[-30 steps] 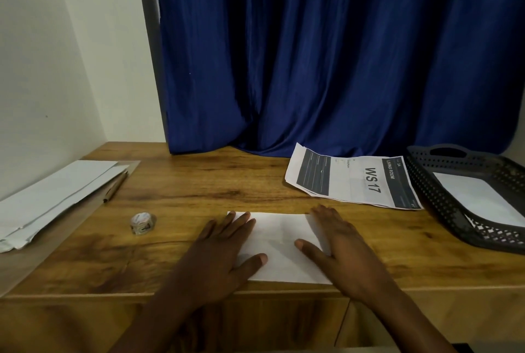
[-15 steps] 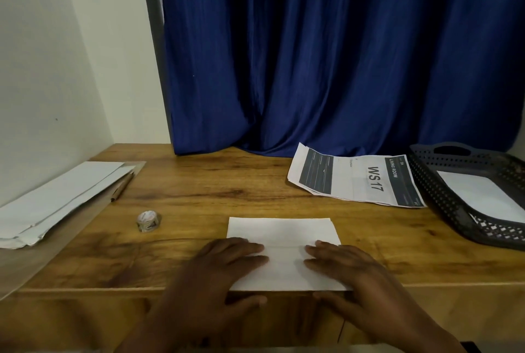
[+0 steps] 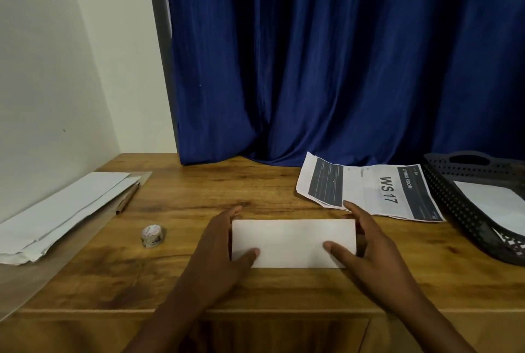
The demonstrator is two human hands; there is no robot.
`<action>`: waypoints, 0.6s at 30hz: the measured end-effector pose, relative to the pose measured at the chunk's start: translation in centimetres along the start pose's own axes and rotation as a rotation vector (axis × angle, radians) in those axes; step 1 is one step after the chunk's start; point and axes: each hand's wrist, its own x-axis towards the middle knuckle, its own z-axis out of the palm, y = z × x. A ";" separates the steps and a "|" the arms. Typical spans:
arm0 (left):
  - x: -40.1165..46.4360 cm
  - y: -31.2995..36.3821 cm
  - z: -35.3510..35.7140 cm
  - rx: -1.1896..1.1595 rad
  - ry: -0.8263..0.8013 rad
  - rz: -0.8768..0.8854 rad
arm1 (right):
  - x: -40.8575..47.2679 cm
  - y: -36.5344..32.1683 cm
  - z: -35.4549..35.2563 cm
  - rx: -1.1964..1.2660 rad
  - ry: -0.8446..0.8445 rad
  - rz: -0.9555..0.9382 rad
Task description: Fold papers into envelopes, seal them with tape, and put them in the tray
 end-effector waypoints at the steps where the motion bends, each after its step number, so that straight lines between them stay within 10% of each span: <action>1: 0.2 -0.2 0.3 0.063 -0.011 -0.006 | 0.3 0.3 0.2 -0.089 0.014 -0.003; 18: -0.2 0.8 1.0 0.543 -0.315 0.192 | -0.5 -3.0 2.9 -0.546 -0.106 -0.182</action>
